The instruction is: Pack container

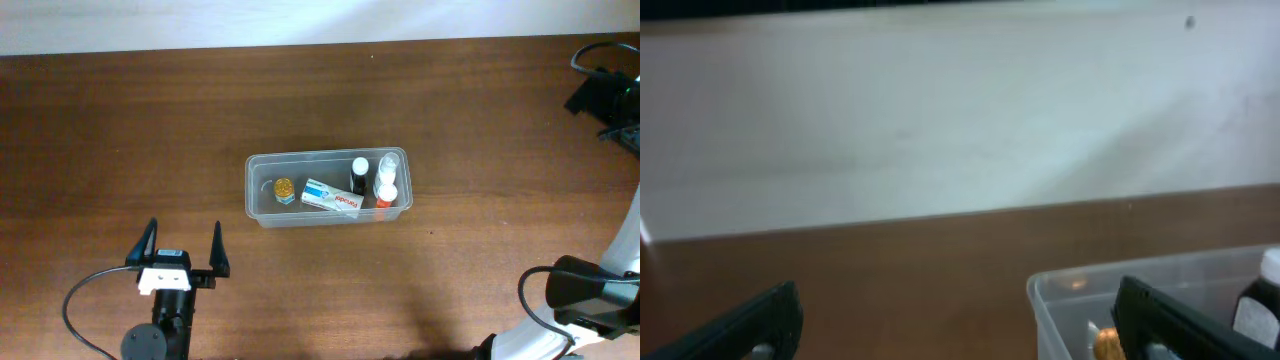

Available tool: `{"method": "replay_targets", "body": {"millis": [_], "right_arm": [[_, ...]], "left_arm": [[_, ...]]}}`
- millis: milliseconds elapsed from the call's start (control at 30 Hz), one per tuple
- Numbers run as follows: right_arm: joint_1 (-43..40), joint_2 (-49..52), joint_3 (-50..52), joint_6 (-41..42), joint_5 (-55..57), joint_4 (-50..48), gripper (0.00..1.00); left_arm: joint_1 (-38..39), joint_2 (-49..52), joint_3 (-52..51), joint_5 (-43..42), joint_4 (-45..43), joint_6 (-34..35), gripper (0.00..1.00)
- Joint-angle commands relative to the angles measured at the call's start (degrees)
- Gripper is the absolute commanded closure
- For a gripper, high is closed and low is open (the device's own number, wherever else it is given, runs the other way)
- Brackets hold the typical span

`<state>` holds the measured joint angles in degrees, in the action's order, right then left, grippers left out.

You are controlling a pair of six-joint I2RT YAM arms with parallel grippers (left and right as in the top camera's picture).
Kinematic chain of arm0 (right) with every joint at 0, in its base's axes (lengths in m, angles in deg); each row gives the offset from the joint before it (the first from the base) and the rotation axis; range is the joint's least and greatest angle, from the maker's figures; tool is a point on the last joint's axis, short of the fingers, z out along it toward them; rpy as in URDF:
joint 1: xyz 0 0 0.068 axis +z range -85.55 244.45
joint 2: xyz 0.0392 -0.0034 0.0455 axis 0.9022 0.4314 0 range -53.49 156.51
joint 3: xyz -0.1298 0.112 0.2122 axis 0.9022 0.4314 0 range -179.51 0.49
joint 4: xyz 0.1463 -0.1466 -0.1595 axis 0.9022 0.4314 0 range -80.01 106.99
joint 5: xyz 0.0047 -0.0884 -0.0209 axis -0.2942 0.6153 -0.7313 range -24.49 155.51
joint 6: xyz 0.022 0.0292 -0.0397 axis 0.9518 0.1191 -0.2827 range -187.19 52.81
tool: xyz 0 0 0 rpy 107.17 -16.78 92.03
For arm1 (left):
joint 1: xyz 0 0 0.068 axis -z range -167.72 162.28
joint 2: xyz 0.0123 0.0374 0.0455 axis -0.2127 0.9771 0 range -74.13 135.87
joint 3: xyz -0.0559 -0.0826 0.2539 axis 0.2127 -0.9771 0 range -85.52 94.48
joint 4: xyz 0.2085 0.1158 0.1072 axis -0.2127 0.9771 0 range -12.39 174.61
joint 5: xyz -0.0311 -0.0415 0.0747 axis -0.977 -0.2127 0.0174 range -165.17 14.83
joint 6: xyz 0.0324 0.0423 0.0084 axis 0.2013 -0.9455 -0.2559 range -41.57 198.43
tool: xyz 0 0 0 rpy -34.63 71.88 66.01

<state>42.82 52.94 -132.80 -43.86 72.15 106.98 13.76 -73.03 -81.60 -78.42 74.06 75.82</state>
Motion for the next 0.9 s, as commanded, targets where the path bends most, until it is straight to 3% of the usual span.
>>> {"method": "replay_targets", "body": {"millis": [0,200,467,867], "right_arm": [[-0.2,-0.22,-0.26,-0.42,0.52,0.31,0.02],[-0.2,-0.22,-0.26,-0.42,0.52,0.31,0.02],[-0.2,-0.22,-0.26,-0.42,0.52,0.31,0.02],[-0.2,-0.22,-0.26,-0.42,0.52,0.31,0.02]], "left_arm": [[-0.26,-0.81,-2.78,-1.99,-3.48,-0.92,0.01],[-0.26,-0.81,-3.41,-1.9,-3.74,-0.96,0.01],[-0.26,-0.81,-3.41,-0.04,8.26,-2.21,0.01],[-0.26,-0.76,-3.41,0.22,8.0,-2.23,0.01]]}}
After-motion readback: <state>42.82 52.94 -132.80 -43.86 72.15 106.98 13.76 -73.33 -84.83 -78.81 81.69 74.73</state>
